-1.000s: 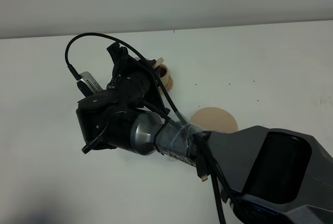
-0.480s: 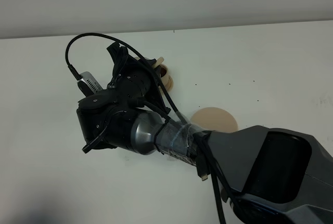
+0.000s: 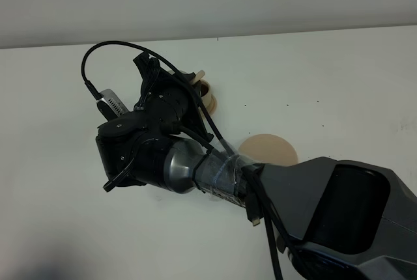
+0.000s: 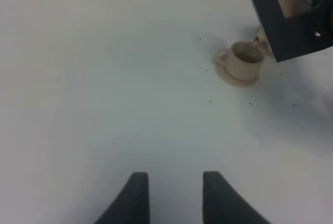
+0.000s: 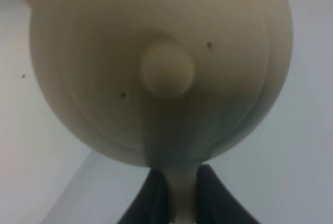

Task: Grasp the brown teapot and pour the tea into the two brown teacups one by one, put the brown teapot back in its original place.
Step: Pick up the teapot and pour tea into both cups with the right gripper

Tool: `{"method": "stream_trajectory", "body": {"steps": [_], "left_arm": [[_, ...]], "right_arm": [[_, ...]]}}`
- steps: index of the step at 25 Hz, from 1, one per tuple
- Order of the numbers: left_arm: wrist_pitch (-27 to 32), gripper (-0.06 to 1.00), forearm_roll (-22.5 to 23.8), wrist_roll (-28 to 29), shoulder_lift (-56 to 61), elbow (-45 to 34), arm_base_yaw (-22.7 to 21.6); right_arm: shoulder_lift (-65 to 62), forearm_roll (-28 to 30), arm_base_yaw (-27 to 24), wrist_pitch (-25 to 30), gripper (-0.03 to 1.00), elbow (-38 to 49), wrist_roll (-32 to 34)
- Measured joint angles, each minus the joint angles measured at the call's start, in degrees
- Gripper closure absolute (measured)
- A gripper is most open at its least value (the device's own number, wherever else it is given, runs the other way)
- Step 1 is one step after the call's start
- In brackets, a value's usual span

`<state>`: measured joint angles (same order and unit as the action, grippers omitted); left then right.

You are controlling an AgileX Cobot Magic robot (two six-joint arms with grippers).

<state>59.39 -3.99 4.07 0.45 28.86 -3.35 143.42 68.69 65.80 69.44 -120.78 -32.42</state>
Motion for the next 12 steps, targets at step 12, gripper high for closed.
{"method": "stream_trajectory", "body": {"steps": [12], "left_arm": [[0.0, 0.67, 0.0, 0.0, 0.0, 0.0, 0.0]], "right_arm": [[0.0, 0.4, 0.0, -0.1, 0.86, 0.0, 0.0]]}}
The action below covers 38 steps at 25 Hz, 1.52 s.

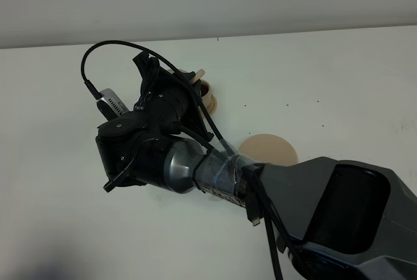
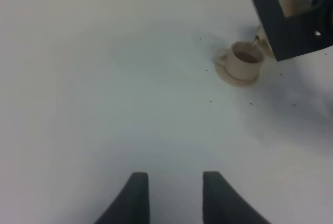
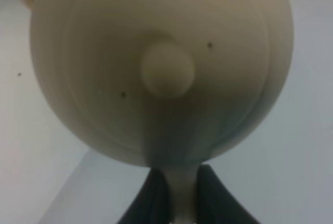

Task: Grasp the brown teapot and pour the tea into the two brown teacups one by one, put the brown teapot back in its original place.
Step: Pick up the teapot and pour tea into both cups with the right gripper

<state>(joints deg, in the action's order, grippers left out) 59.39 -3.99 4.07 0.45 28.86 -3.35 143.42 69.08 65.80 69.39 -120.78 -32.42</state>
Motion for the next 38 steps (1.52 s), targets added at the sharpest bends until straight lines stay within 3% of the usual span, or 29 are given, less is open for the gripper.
{"method": "stream_trajectory", "body": {"steps": [38], "left_arm": [[0.0, 0.67, 0.0, 0.0, 0.0, 0.0, 0.0]], "right_arm": [[0.0, 0.0, 0.0, 0.0, 0.86, 0.0, 0.0]]}}
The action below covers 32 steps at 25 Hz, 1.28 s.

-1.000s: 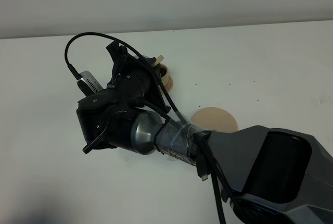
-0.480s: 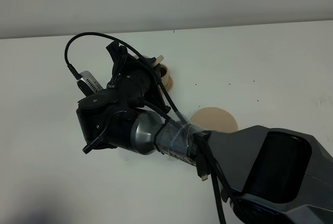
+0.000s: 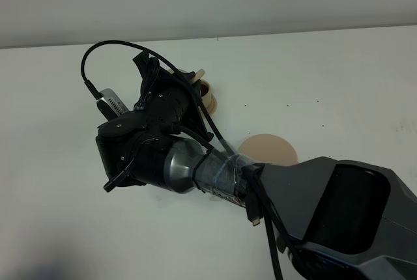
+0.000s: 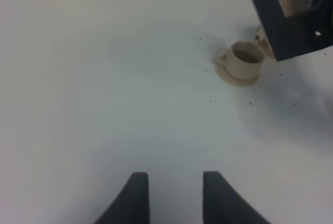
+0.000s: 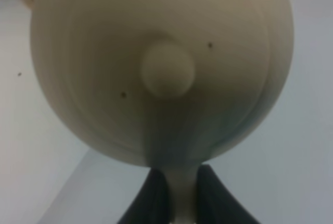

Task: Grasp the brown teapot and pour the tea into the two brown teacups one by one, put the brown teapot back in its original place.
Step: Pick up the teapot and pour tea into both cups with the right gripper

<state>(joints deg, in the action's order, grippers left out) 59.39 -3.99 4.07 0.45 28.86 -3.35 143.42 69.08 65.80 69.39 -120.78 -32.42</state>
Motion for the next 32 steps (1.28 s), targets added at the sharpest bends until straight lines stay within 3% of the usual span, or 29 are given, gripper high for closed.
{"method": "stream_trajectory", "body": {"steps": [32], "left_arm": [[0.0, 0.67, 0.0, 0.0, 0.0, 0.0, 0.0]], "right_arm": [[0.0, 0.0, 0.0, 0.0, 0.86, 0.0, 0.1]]}}
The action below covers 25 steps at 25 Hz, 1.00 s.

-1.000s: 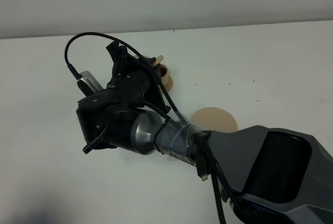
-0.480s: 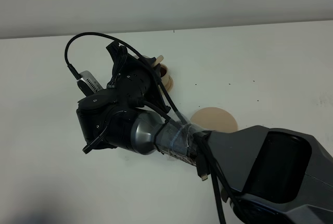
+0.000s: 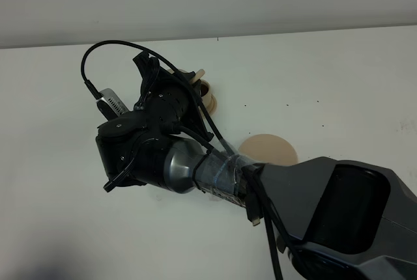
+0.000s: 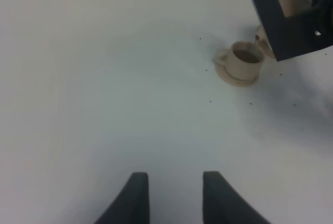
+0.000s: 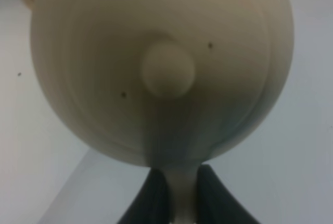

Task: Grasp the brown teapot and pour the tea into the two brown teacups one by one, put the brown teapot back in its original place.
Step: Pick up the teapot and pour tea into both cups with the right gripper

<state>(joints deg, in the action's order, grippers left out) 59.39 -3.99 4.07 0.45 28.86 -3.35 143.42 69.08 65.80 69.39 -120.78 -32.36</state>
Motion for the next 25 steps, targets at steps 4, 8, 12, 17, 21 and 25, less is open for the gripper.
{"method": "stream_trajectory", "body": {"steps": [4, 8, 12, 17, 21, 25], "left_arm": [[0.0, 0.67, 0.0, 0.0, 0.0, 0.0, 0.0], [0.0, 0.67, 0.0, 0.0, 0.0, 0.0, 0.0], [0.0, 0.67, 0.0, 0.0, 0.0, 0.0, 0.0], [0.0, 0.67, 0.0, 0.0, 0.0, 0.0, 0.0], [0.0, 0.67, 0.0, 0.0, 0.0, 0.0, 0.0], [0.0, 0.67, 0.0, 0.0, 0.0, 0.0, 0.0]], "right_arm": [[0.0, 0.0, 0.0, 0.0, 0.86, 0.0, 0.0], [0.0, 0.0, 0.0, 0.0, 0.86, 0.0, 0.0], [0.0, -0.5, 0.0, 0.0, 0.86, 0.0, 0.2], [0.0, -0.9, 0.0, 0.0, 0.86, 0.0, 0.8], [0.0, -1.8, 0.0, 0.0, 0.86, 0.0, 1.3], [0.0, -2.7, 0.0, 0.0, 0.86, 0.0, 2.2]]}}
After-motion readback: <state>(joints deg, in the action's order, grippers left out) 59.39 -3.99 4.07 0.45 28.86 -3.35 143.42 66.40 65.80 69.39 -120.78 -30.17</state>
